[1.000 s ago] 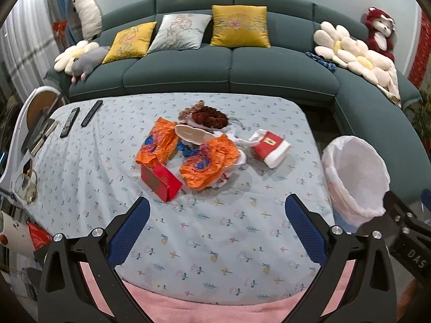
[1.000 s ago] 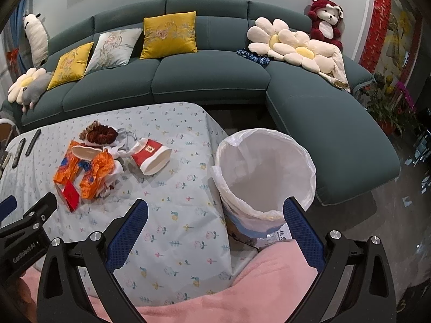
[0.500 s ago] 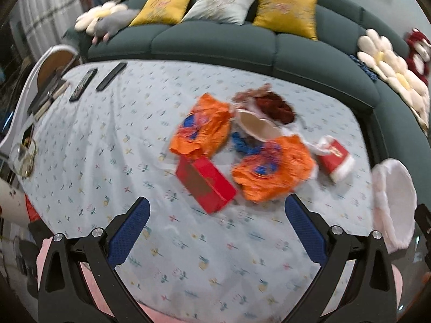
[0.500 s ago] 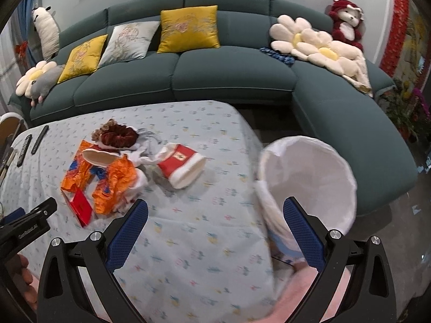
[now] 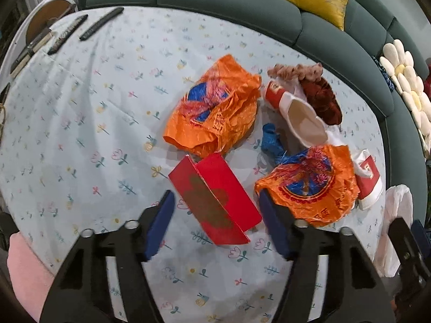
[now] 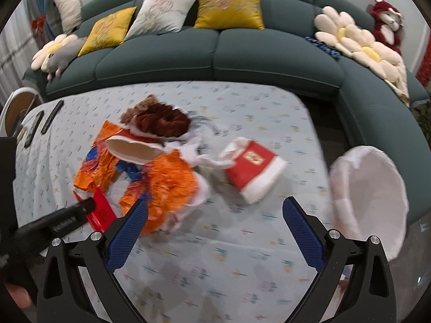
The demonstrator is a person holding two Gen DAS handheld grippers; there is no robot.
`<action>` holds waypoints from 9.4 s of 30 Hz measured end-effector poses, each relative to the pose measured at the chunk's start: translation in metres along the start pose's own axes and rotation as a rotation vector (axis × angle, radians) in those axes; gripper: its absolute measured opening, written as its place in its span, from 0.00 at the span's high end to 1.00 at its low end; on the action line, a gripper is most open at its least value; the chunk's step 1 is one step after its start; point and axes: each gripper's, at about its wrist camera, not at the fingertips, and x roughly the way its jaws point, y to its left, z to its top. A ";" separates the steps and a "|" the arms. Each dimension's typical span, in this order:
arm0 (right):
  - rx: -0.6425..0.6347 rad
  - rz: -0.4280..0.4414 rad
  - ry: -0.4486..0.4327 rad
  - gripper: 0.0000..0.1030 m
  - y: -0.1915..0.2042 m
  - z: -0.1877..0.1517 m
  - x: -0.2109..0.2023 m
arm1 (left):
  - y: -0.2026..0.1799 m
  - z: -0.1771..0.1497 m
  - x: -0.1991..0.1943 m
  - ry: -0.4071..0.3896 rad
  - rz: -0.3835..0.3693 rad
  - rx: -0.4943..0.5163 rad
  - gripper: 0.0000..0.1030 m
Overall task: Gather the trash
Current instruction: 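Grasp the red box with the left gripper while the right grasps an orange bag, then carry both items over the bin and open both grippers to drop them, then grasp the second orange bag with the left gripper while the right grasps the white cloth, then carry the orange bag and white cloth to the bin and release both, then grasp the blue tape measure with the left gripper while the right grasps the red paper cup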
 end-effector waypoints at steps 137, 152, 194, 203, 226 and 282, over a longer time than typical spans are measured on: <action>0.140 0.051 0.081 0.33 0.006 0.006 0.039 | 0.054 0.050 -0.006 -0.152 0.053 0.005 0.17; 0.236 0.033 0.231 0.38 0.010 -0.003 0.110 | 0.042 0.076 0.065 -0.022 -0.025 0.028 0.77; 0.315 0.128 -0.290 0.89 -0.148 0.013 -0.134 | -0.221 -0.023 -0.192 -0.423 -0.289 0.432 0.96; 0.438 0.054 -0.331 0.89 -0.233 -0.008 -0.149 | -0.296 -0.062 -0.186 -0.395 -0.325 0.562 0.95; 0.608 -0.026 -0.260 0.87 -0.332 -0.041 -0.108 | -0.393 -0.103 -0.132 -0.238 -0.394 0.706 0.92; 0.332 0.100 -0.115 0.50 -0.147 -0.005 -0.057 | -0.134 -0.015 -0.078 -0.202 -0.130 0.172 0.44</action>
